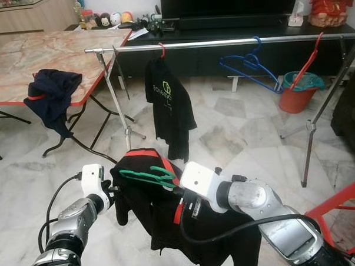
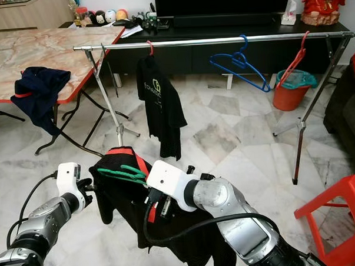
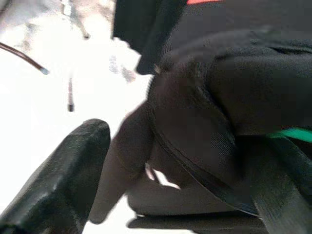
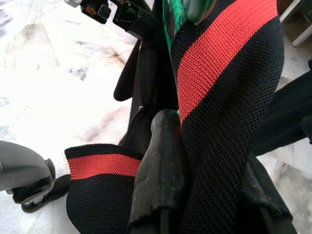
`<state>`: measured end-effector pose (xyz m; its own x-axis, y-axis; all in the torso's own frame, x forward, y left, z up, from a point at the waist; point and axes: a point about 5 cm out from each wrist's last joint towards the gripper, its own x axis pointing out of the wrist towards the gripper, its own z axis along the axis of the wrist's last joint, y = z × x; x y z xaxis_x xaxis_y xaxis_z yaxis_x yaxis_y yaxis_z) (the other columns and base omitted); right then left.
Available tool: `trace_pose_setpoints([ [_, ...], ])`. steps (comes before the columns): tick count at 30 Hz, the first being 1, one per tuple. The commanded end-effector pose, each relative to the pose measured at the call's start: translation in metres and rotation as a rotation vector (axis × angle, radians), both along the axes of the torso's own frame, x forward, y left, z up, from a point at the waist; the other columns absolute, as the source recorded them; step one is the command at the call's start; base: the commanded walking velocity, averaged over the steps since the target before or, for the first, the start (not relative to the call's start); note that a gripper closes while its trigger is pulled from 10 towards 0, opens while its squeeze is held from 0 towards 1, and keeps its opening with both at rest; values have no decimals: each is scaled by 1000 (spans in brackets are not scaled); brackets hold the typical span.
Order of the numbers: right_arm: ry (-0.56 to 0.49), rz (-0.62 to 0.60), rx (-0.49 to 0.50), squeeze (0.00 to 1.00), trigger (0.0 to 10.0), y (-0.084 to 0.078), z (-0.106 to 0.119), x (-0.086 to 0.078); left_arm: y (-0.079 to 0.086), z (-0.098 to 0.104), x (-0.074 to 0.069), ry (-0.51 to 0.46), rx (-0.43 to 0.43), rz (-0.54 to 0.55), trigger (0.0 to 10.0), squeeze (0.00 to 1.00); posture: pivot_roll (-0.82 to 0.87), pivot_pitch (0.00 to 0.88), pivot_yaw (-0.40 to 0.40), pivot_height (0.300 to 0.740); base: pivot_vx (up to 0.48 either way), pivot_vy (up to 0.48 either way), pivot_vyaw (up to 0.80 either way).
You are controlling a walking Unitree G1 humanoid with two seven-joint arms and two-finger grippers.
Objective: Hang hanger
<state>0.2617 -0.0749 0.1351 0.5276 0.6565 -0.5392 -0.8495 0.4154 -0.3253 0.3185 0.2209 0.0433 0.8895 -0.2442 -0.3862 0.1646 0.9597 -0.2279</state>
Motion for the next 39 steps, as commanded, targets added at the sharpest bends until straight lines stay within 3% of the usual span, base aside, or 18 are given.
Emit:
trace_pose_setpoints([
  [1,-34,24,4,0,10000,4,7,2,9,-3,-3,14,40,34,0,0,-199,0,64,740,0,0,0],
  [14,-33,29,-4,0,10000,3,7,2,17,-4,-4,3,75,112,0,0,-198,0,63,740,0,0,0],
  [32,-33,34,-20,0,10000,4,7,2,16,-3,-4,-15,77,95,0,0,-198,0,64,740,0,0,0],
  [39,-70,14,-132,0,10000,-8,3,7,16,-5,-6,-8,93,84,0,0,-198,0,63,740,0,0,0],
])
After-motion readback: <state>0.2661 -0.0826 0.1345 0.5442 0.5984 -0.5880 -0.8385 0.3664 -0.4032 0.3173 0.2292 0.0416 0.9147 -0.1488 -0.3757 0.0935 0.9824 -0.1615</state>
